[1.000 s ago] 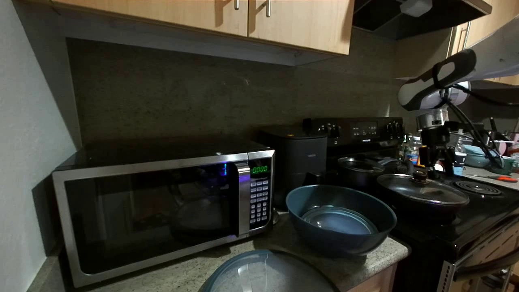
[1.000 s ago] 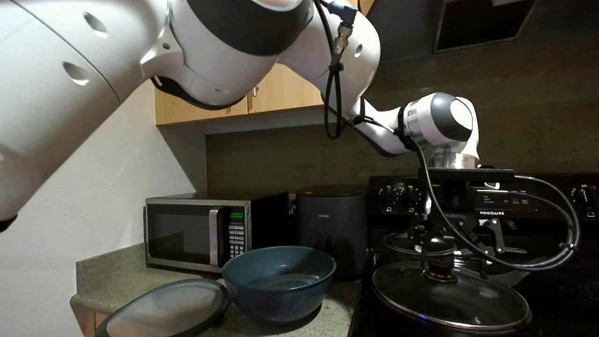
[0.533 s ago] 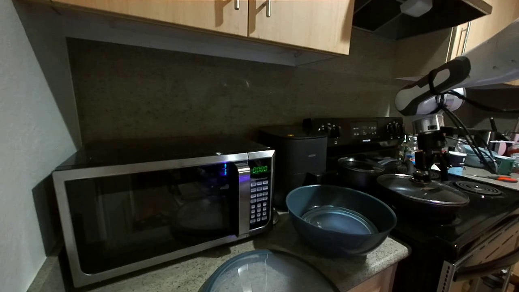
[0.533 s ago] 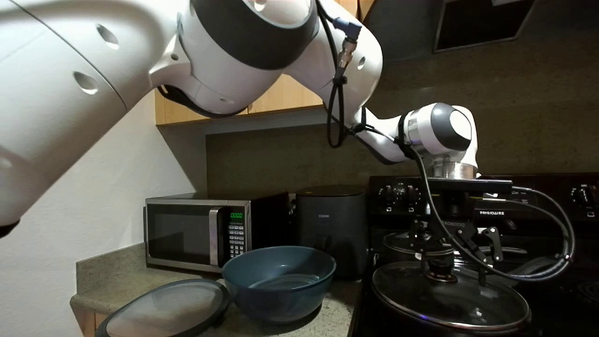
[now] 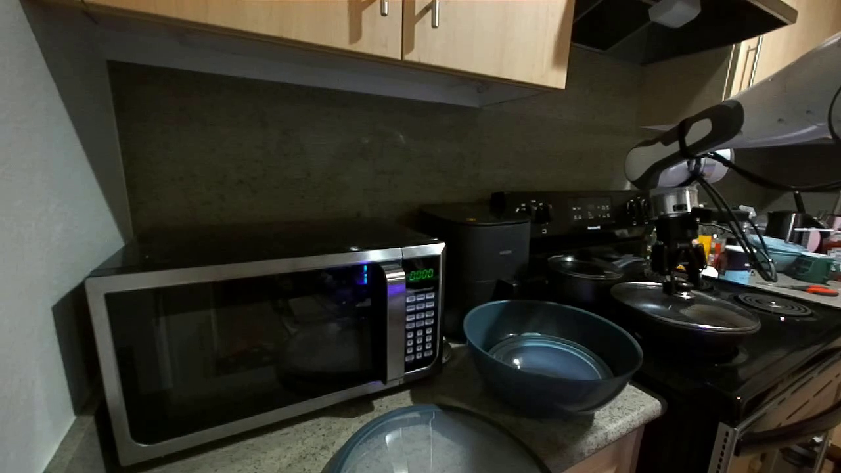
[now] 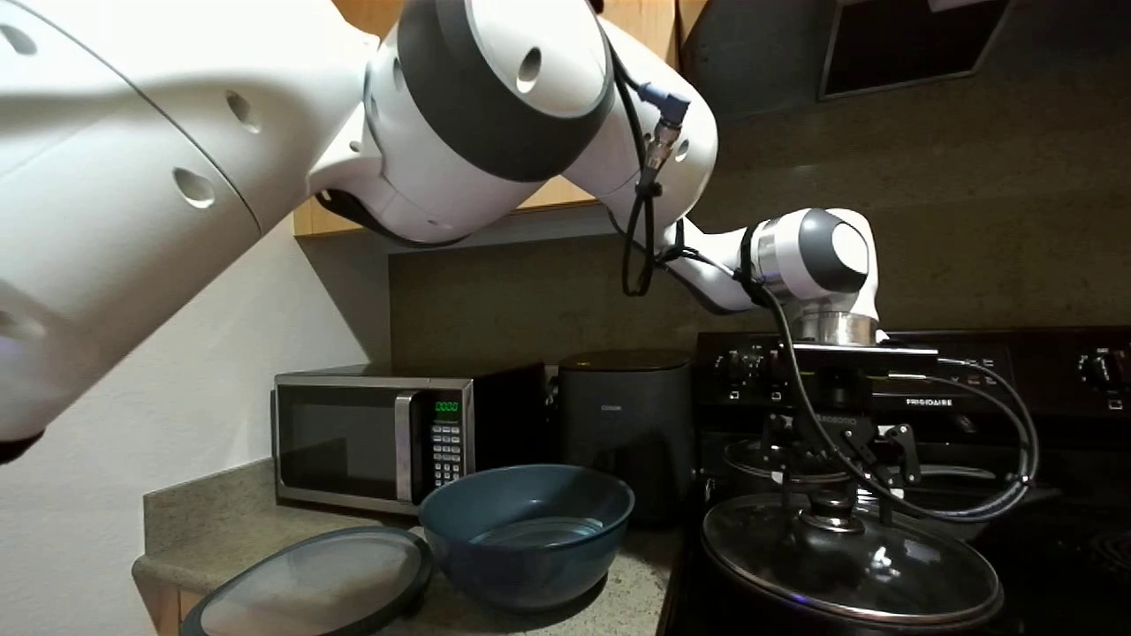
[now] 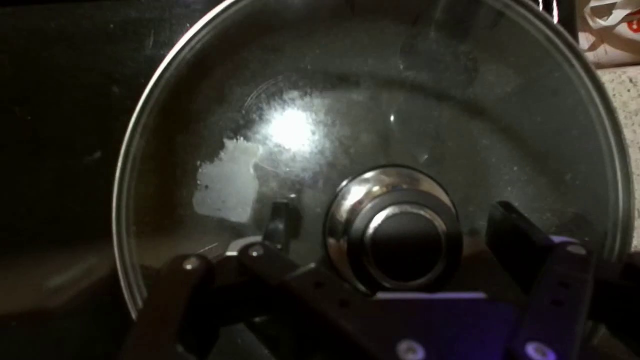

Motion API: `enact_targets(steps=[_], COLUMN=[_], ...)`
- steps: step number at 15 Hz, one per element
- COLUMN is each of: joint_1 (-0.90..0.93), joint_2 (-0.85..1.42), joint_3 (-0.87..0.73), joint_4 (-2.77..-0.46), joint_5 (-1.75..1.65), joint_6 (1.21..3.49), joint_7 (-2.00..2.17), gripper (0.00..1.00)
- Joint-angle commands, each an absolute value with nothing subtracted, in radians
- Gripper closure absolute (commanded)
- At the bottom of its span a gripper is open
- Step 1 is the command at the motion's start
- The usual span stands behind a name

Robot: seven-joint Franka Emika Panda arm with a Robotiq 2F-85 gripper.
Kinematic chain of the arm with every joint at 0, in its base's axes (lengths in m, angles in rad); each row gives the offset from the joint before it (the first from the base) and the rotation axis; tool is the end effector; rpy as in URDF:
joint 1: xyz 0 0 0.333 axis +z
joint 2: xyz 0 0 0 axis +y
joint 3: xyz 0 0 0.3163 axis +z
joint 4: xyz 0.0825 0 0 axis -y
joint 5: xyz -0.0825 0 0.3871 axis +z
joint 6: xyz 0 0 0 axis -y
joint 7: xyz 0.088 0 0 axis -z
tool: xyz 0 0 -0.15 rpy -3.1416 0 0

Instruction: Remove the lid from the pot and put it inside the bowl

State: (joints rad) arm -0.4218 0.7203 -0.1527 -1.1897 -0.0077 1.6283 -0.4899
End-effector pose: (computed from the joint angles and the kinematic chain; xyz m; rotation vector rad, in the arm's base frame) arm 0.6046 -0.3649 0.3011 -3.0653 0.0912 0.4525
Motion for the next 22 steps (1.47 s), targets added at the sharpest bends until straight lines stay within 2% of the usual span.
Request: enact_targets(steps=[1, 3, 5, 6, 7, 8, 11, 12, 13, 22], joint_1=[-0.405, -0.394, -0.381, -0.373, -0.39, -0.389, -0.389, -0.389, -0.389, -0.395], joint_2=[0.693, 0.693, 0.69, 0.682, 0.719, 0.719, 0.722, 0.722, 0.722, 0.696], joint_3=[-0.147, -0.154, -0.166, -0.177, -0.155, -0.157, -0.156, -0.156, -0.156, -0.145], joint_4=[-1.215, -1.218, -1.223, -1.237, -1.187, -1.187, -1.187, -1.187, -1.187, -1.238], joint_5=[0.005, 0.004, -0.004, -0.014, -0.008, -0.008, -0.008, -0.008, -0.008, 0.006], joint_6=[1.683, 1.71, 1.732, 1.751, 1.715, 1.717, 1.717, 1.717, 1.717, 1.722], joint_7=[-0.452, -0.393, -0.31, -0.257, -0.328, -0.319, -0.319, -0.319, -0.319, -0.327], gripper=[0.27, 0.32, 0.44, 0.11, 0.1, 0.29, 0.11, 0.1, 0.03, 0.0])
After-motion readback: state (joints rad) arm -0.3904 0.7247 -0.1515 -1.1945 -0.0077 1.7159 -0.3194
